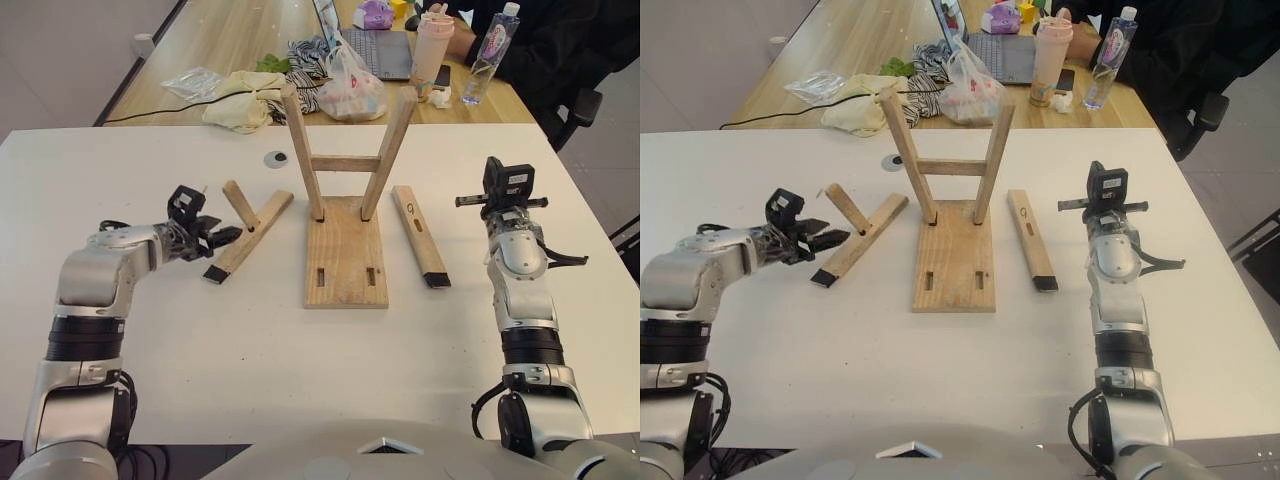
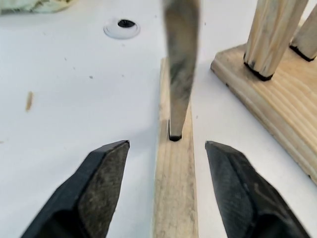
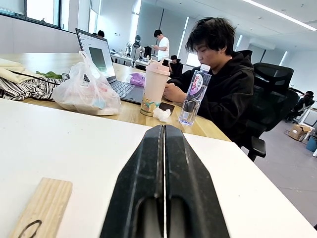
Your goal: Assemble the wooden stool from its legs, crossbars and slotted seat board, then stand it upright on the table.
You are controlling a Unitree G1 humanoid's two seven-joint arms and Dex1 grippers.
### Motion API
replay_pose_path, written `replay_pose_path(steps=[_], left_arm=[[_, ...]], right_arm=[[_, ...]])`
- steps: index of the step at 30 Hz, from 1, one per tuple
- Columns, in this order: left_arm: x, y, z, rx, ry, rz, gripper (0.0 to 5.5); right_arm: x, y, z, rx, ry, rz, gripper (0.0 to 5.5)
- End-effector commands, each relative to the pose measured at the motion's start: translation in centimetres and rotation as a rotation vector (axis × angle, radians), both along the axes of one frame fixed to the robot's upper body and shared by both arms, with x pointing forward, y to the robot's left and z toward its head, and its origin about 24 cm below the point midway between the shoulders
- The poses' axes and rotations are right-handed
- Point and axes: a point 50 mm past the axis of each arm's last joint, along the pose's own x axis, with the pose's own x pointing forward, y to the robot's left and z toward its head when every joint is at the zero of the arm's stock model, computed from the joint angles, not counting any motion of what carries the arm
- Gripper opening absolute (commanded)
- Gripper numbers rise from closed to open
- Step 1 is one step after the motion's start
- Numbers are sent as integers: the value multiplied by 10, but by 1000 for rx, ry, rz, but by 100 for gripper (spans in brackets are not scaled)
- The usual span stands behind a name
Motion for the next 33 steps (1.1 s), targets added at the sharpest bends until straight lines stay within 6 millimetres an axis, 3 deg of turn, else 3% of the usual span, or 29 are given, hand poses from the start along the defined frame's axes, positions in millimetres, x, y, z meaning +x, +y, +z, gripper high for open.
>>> replay_pose_path(steps=[1, 8, 12, 18, 20, 22, 27, 29, 33], left_arm=[[-8, 4, -19, 24, 76, 9, 280], [-21, 9, -60, 89, 187, -14, 272], [-20, 14, -62, 76, 167, 1, 211], [-21, 23, -70, -2, 119, 61, 205], [-4, 22, -51, -183, -6, 142, 204], [11, 23, -25, -304, -131, 182, 202], [33, 20, 54, -555, -345, 131, 202], [34, 12, 87, -649, -405, 59, 202], [17, -7, 128, -791, -458, -138, 201]], right_arm=[[1, -3, 3, -1, -2, -9, 0], [6, -5, 6, 48, -11, -33, 0], [6, -19, 8, 200, -20, -127, 0], [12, -39, 12, 267, -18, -323, 0], [15, -33, 17, 431, -15, -172, 19], [17, -30, 26, 469, -36, -77, 47], [32, -32, 69, 567, -126, 150, 131], [36, -31, 90, 631, -149, 296, 165], [41, -14, 131, 734, -128, 665, 219]])
